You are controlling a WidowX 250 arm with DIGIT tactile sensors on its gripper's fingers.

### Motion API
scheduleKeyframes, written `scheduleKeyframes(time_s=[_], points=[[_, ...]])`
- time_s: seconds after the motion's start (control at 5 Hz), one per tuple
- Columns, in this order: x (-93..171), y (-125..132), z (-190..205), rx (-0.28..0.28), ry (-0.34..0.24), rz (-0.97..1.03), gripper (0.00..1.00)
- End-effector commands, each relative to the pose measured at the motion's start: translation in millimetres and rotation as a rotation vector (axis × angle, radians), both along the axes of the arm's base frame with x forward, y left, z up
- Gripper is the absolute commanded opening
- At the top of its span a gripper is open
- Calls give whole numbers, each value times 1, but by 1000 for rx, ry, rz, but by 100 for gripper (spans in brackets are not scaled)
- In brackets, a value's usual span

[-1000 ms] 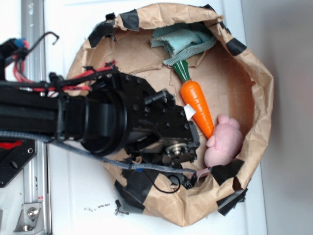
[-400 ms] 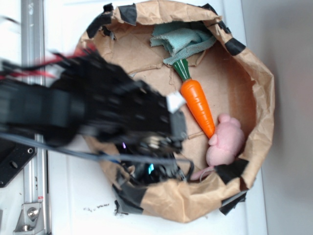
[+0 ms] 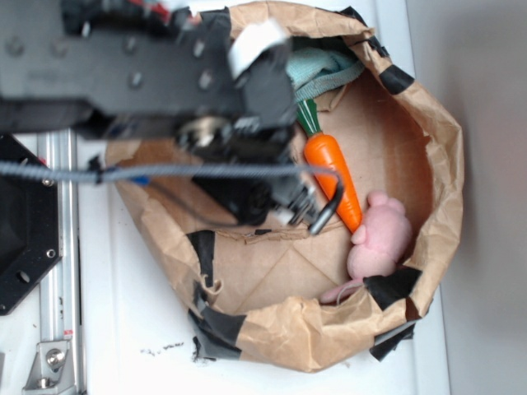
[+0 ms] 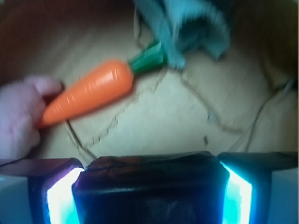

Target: Grab the black box.

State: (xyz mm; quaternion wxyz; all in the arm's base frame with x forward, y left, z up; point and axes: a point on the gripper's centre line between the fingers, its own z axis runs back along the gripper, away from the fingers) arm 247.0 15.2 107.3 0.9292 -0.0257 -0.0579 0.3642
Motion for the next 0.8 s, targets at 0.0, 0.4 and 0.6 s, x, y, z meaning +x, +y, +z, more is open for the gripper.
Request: scheduleKeyframes(time_s=[0.0,0.4,0.6], points=[[5,-6,38,1,73,-412,0],[1,-25,49,27,-65,-535,0],[2,-34,40,79,-54,-543,0]])
